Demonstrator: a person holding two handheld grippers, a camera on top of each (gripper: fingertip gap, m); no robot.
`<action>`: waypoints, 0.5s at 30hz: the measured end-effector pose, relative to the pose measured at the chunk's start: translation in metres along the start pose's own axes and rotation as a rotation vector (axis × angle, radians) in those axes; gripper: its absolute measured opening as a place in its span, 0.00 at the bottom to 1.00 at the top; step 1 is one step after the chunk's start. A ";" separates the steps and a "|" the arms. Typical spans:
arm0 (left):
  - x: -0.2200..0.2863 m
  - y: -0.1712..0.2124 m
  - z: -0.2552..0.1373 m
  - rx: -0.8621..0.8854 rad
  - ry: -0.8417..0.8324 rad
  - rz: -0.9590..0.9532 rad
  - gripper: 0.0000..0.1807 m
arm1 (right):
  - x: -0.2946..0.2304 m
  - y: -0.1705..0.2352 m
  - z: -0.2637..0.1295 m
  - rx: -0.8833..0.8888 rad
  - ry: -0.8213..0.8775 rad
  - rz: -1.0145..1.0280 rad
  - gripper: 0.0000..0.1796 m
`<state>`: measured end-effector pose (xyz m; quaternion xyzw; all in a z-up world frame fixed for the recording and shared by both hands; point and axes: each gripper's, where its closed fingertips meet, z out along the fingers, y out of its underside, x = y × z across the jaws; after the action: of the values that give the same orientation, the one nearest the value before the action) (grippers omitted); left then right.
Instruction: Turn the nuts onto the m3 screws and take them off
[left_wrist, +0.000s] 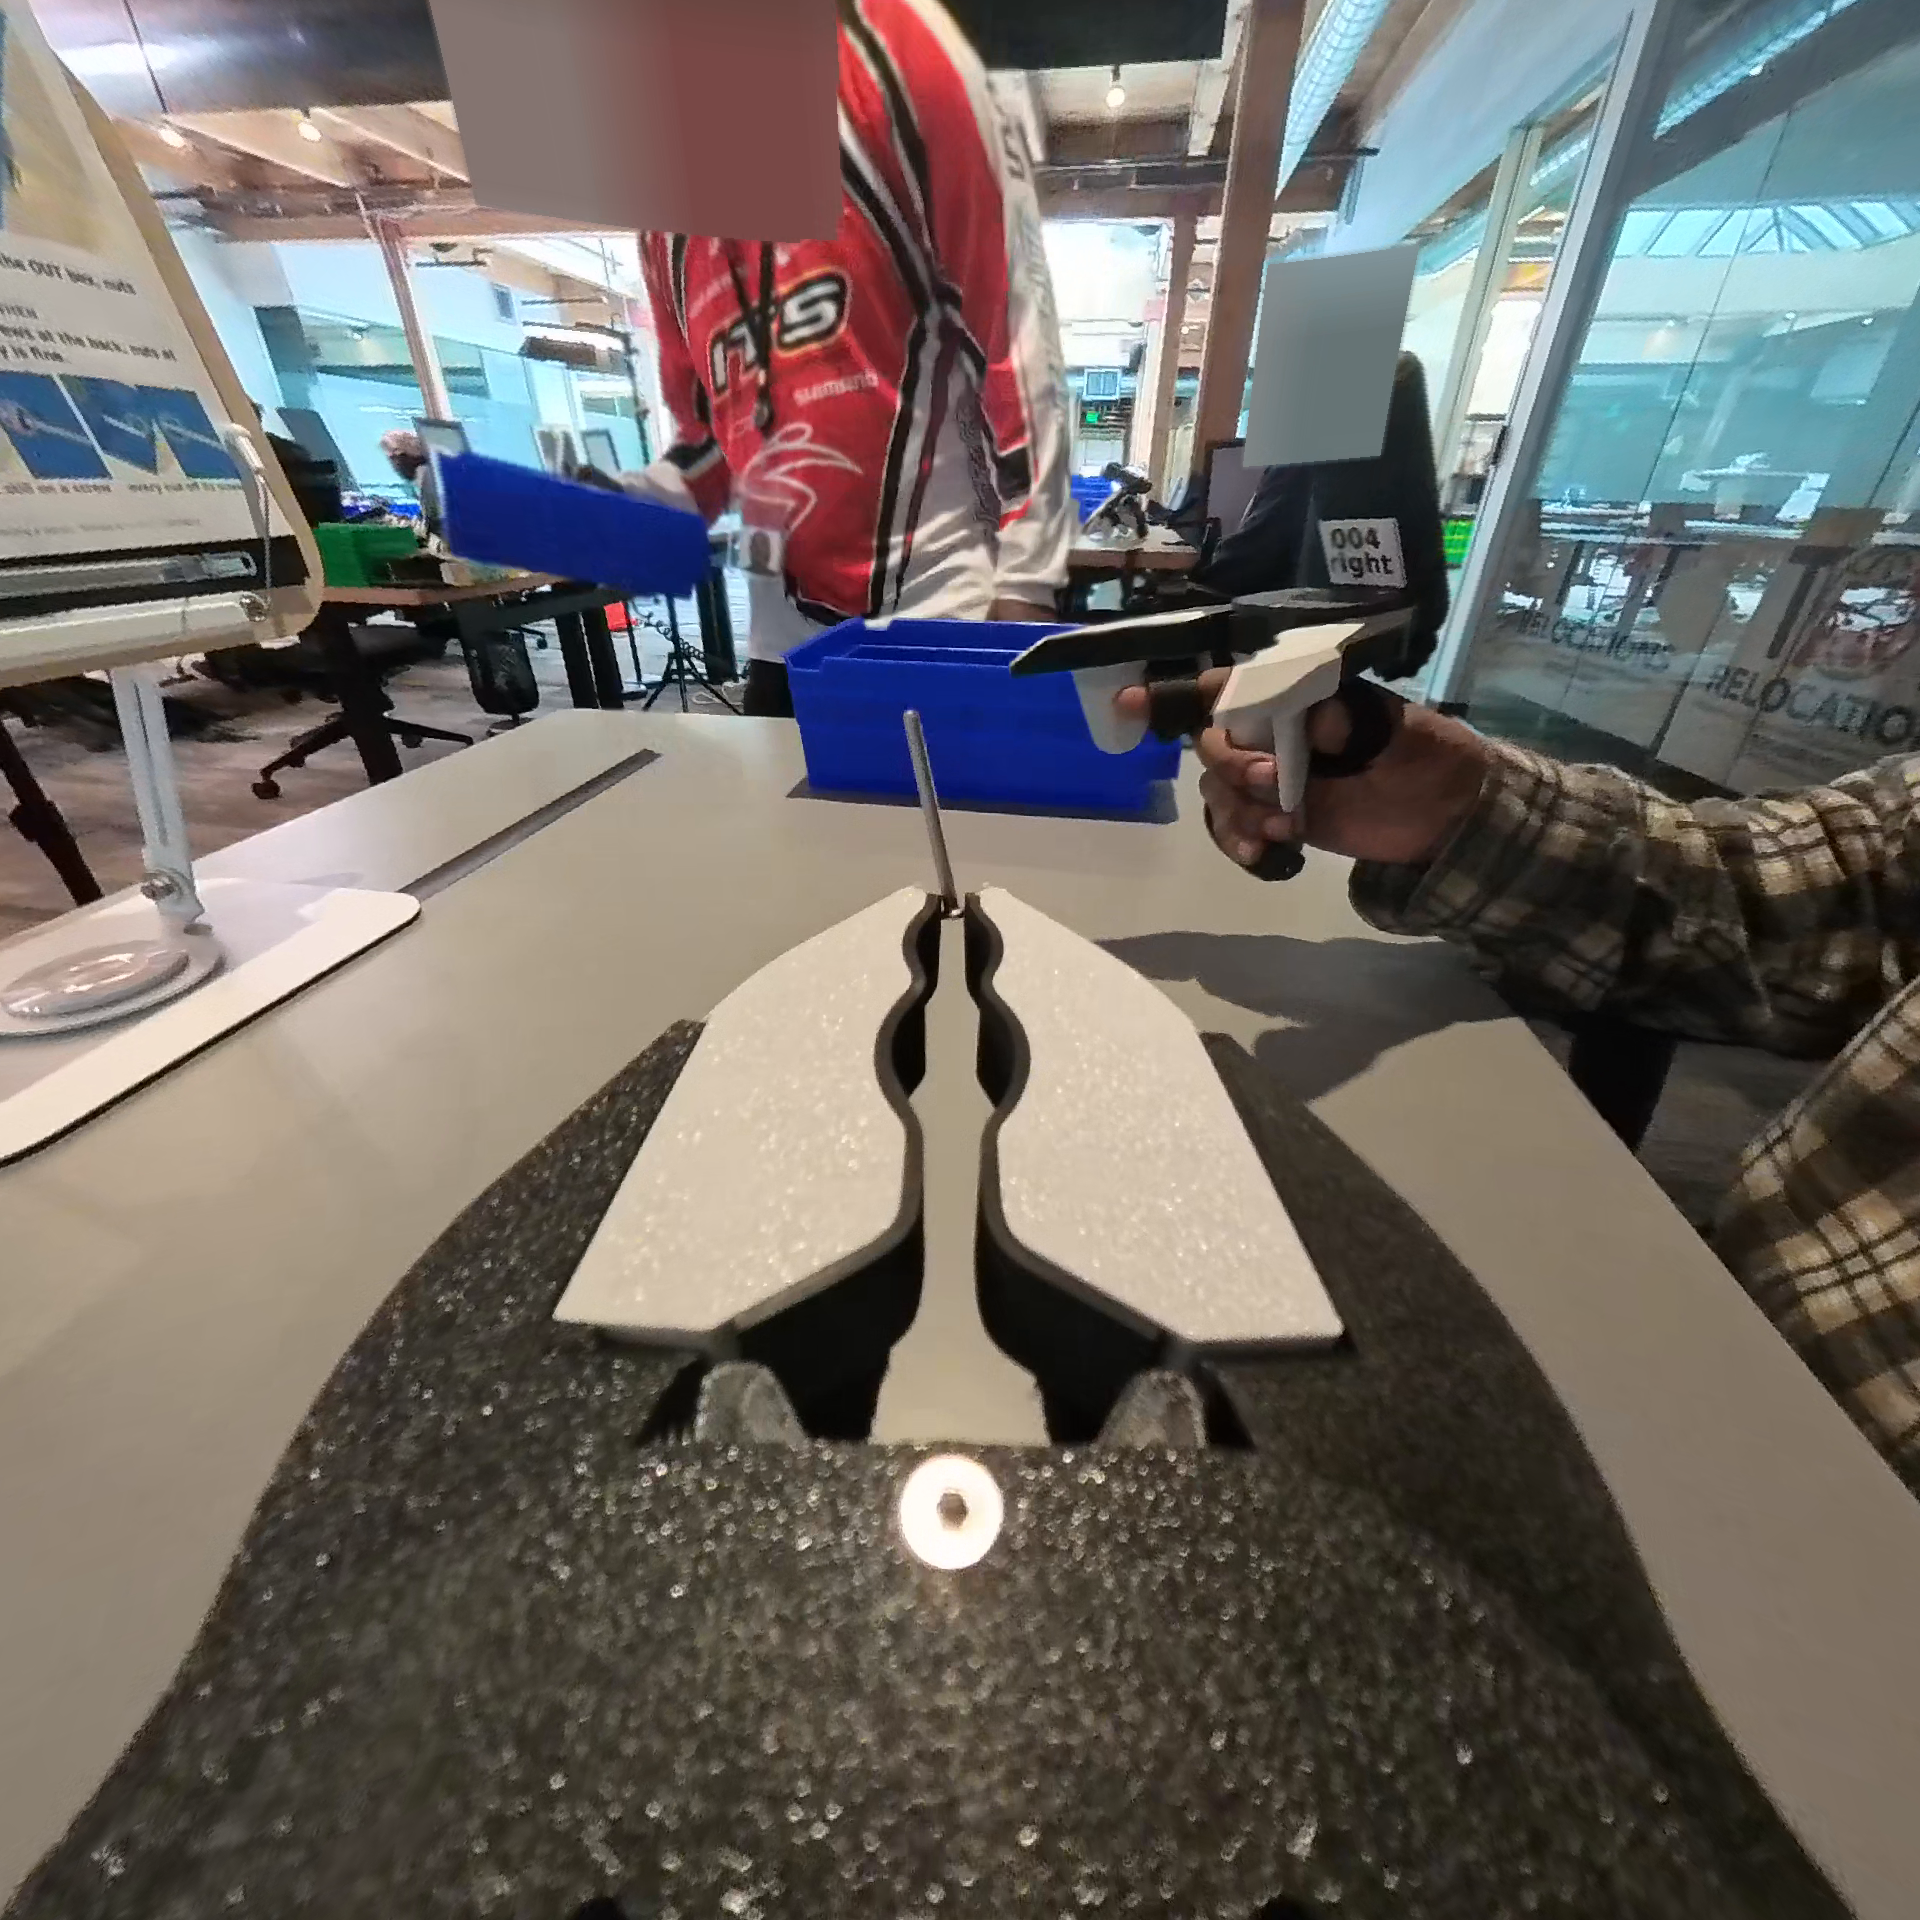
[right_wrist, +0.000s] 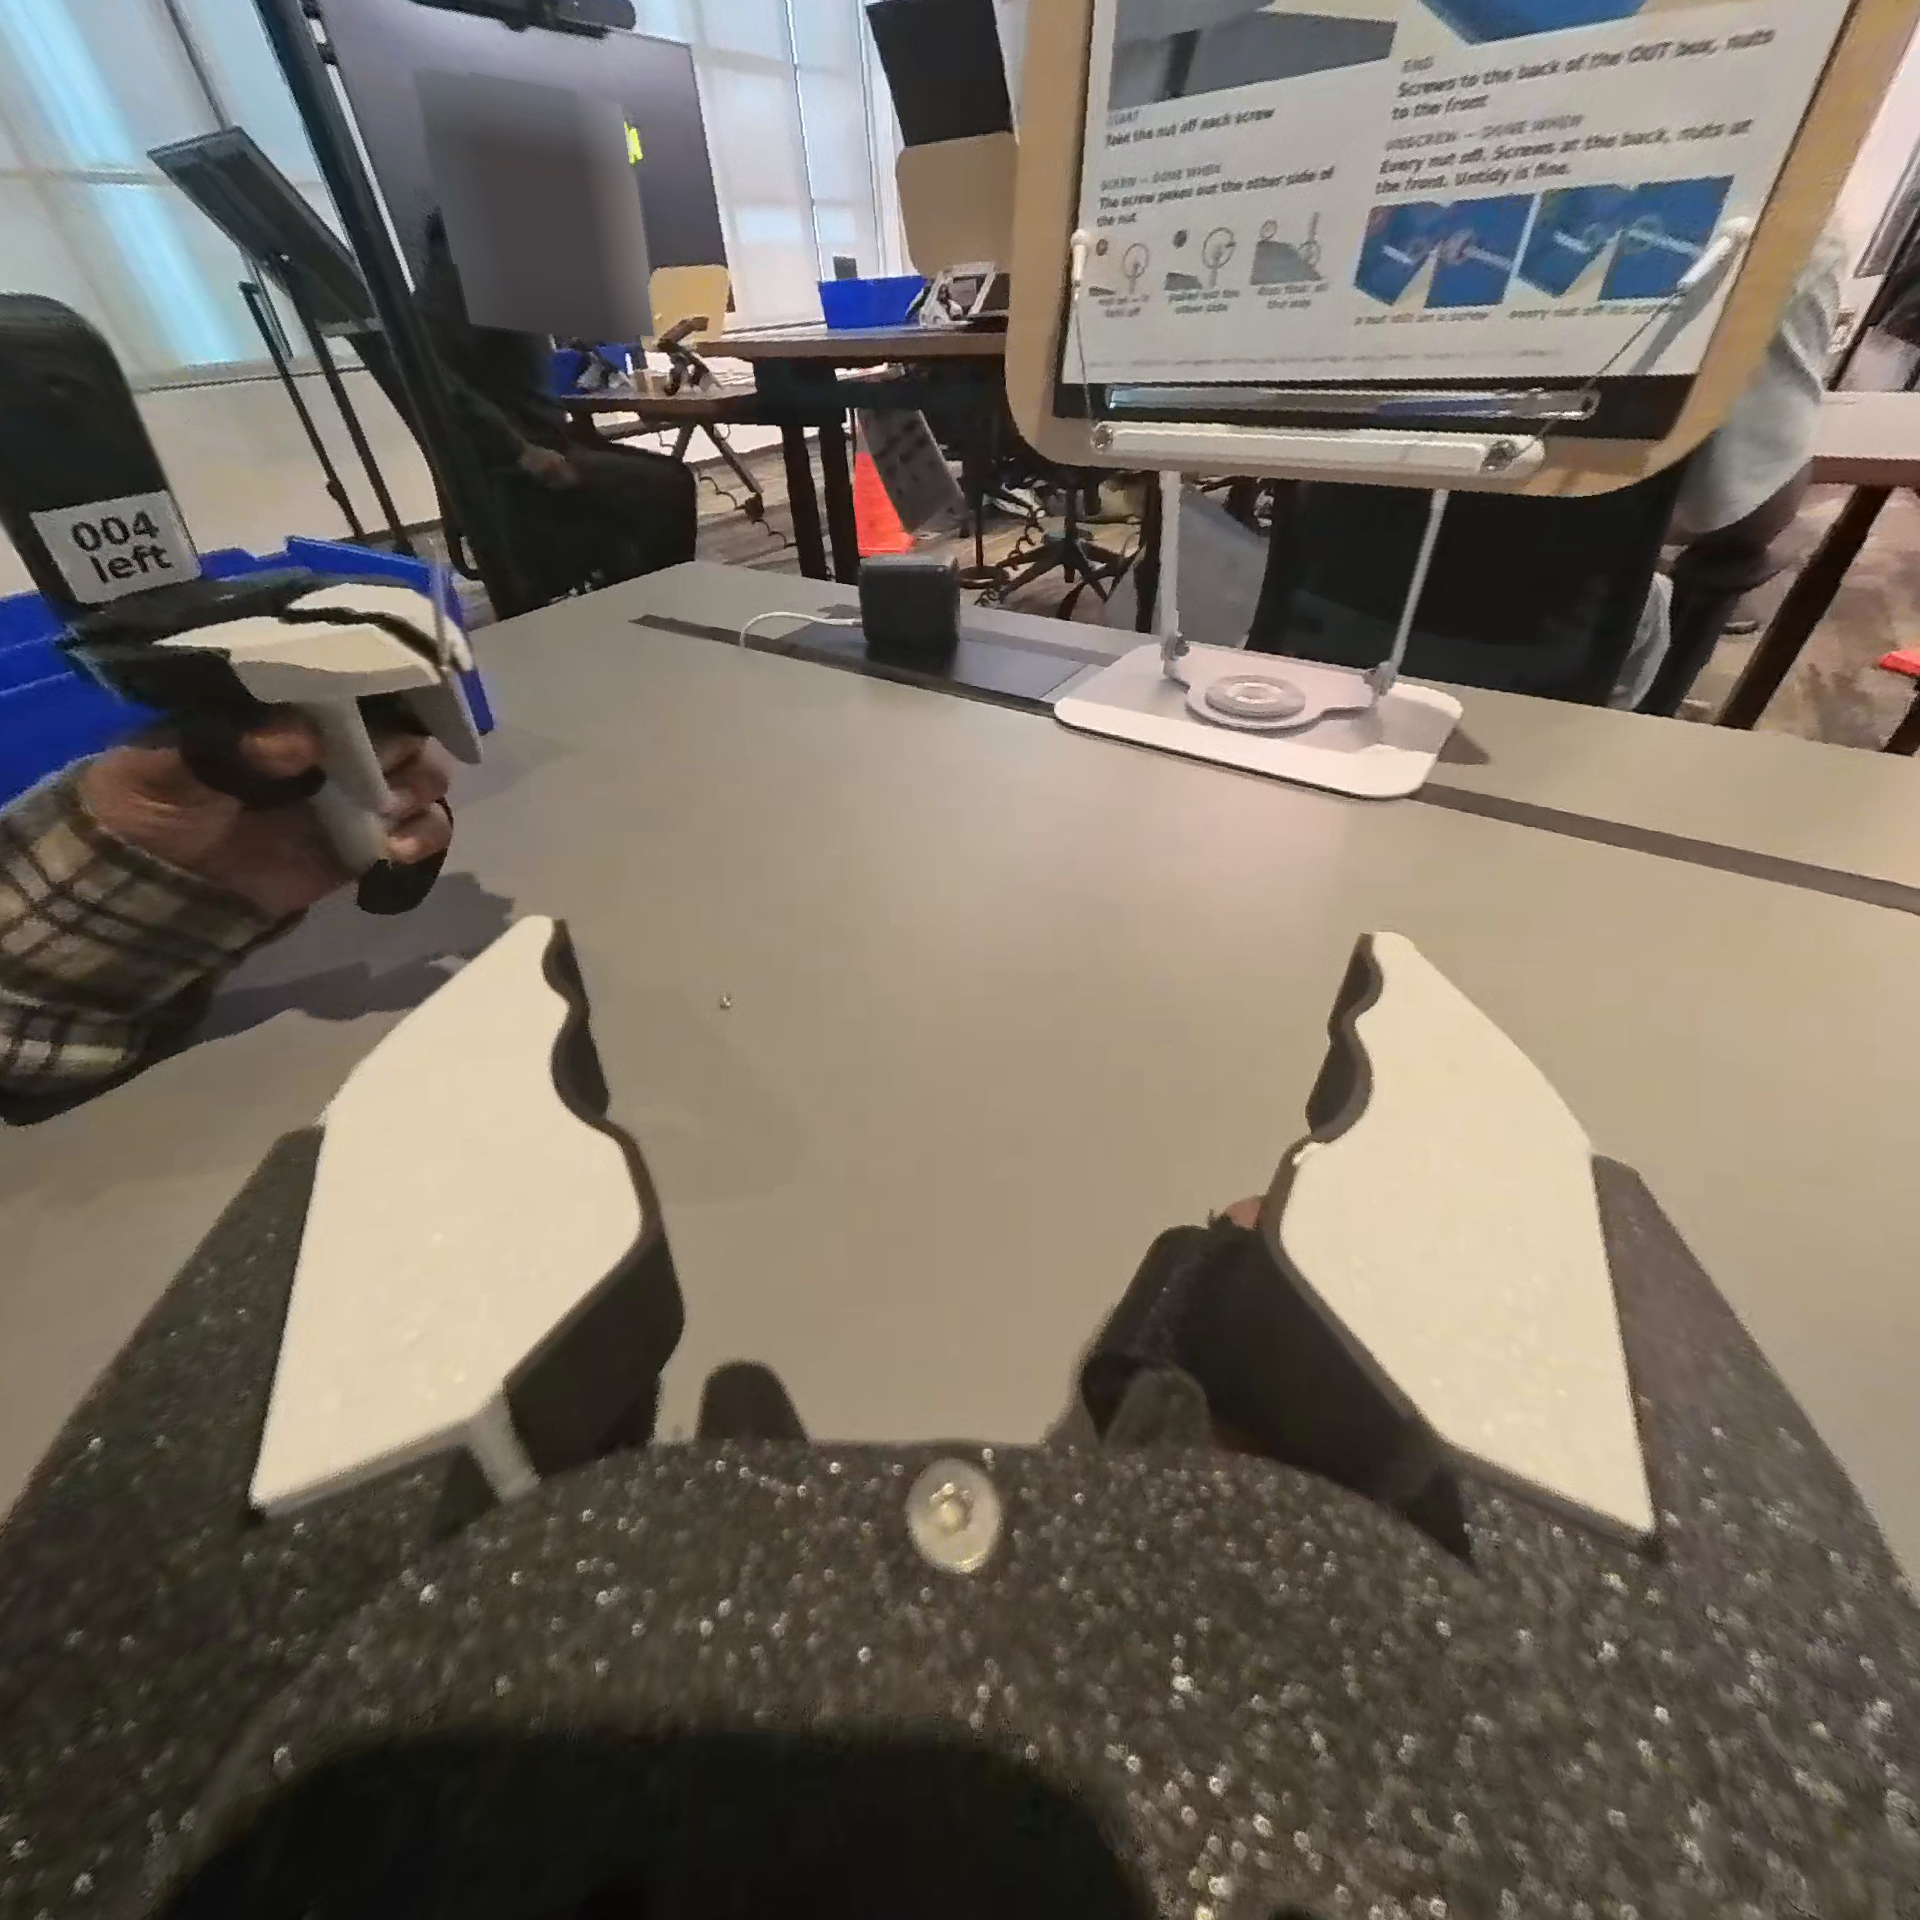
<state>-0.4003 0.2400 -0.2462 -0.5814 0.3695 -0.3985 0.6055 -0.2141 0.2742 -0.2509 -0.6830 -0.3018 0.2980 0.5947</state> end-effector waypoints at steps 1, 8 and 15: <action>0.000 0.001 0.000 -0.001 -0.001 -0.001 0.02 | -0.002 0.000 0.003 -0.003 -0.011 0.003 0.74; 0.003 0.001 0.002 -0.002 0.012 0.013 0.02 | -0.016 -0.006 0.024 -0.014 -0.094 -0.002 0.72; 0.003 0.000 0.001 0.000 0.011 0.019 0.02 | -0.030 -0.013 0.042 -0.028 -0.170 -0.011 0.72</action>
<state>-0.3981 0.2377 -0.2458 -0.5755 0.3783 -0.3958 0.6074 -0.2665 0.2794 -0.2416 -0.6617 -0.3591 0.3475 0.5591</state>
